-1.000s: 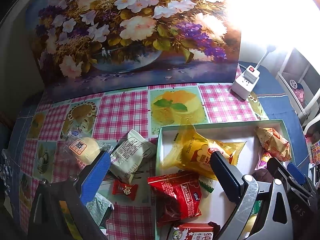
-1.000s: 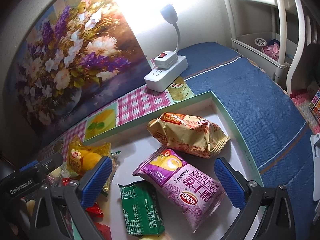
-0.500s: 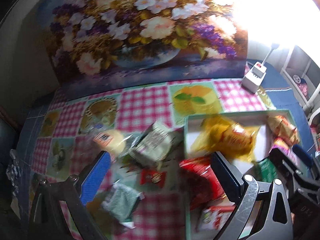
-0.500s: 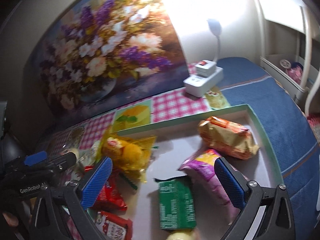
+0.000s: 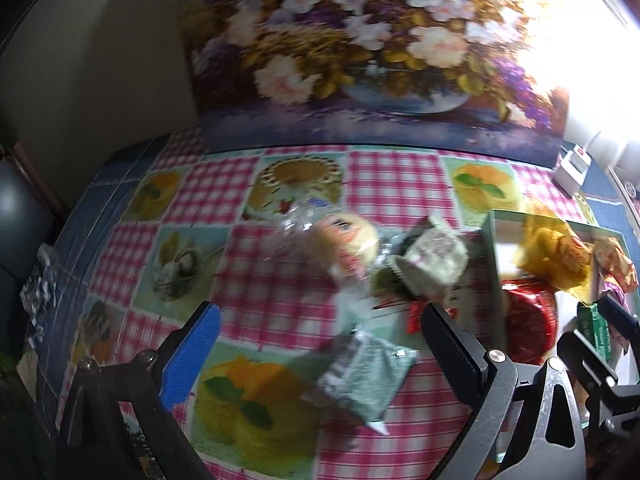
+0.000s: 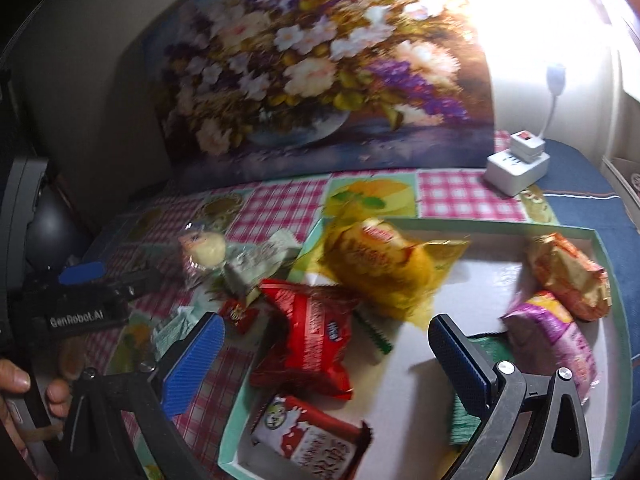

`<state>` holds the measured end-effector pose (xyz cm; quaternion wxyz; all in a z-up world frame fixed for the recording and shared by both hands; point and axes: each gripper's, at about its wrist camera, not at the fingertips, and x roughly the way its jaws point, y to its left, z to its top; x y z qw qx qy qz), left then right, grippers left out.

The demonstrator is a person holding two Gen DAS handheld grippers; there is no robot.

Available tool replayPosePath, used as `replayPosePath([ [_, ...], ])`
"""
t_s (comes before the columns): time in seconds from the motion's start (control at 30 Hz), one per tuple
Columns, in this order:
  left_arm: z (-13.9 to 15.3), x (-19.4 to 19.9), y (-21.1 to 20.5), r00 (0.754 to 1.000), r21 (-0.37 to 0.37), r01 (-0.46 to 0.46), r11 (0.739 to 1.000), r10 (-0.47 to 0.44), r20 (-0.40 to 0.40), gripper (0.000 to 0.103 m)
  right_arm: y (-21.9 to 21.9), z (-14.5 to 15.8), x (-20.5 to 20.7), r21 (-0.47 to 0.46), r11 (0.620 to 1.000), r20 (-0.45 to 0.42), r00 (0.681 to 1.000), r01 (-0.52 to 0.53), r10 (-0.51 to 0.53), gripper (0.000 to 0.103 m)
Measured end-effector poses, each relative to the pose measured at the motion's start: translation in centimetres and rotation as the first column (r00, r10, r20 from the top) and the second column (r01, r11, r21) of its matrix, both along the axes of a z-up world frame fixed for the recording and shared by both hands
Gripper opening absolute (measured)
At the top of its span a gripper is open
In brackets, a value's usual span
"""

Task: Organize snacks
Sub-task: 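Open both grippers and withdraw them from the tray toward the remaining snacks, then grasp the green-striped packet with the left gripper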

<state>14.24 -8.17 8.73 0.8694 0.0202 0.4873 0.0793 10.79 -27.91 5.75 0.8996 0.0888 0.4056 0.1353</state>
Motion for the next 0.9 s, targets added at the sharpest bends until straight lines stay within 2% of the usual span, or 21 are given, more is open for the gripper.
replayPosePath([
  [0.23,-1.7,-0.1,3.2,0.999,-0.057,-0.035,0.998,0.035,0.0,0.1,1.9,-0.8,-0.1,-0.054,0.998,-0.001,1.0,-0.031,0.031,0.103],
  [0.47,-4.5,-0.9,3.6,0.997,-0.147,0.056,0.988,-0.063,-0.045,0.1,2.3,-1.3,0.1,-0.085,0.996,-0.004,1.0,-0.012,0.011,0.103],
  [0.63,-5.2,-1.3,3.1,0.992,-0.183,0.117,0.976,-0.125,-0.033,0.1,3.0,-1.7,0.1,-0.113,0.994,-0.013,1.0,-0.005,0.003,0.103],
  [0.77,-5.5,-1.6,2.4,0.985,-0.18,0.161,0.97,-0.169,-0.035,0.1,3.4,-2.1,0.1,-0.117,0.993,-0.042,0.999,-0.001,-0.004,0.103],
  [0.9,-5.6,-1.7,1.5,0.98,-0.165,0.191,0.968,-0.199,-0.029,0.1,3.6,-1.7,-0.4,-0.114,0.993,-0.03,1.0,0.002,-0.005,0.103],
])
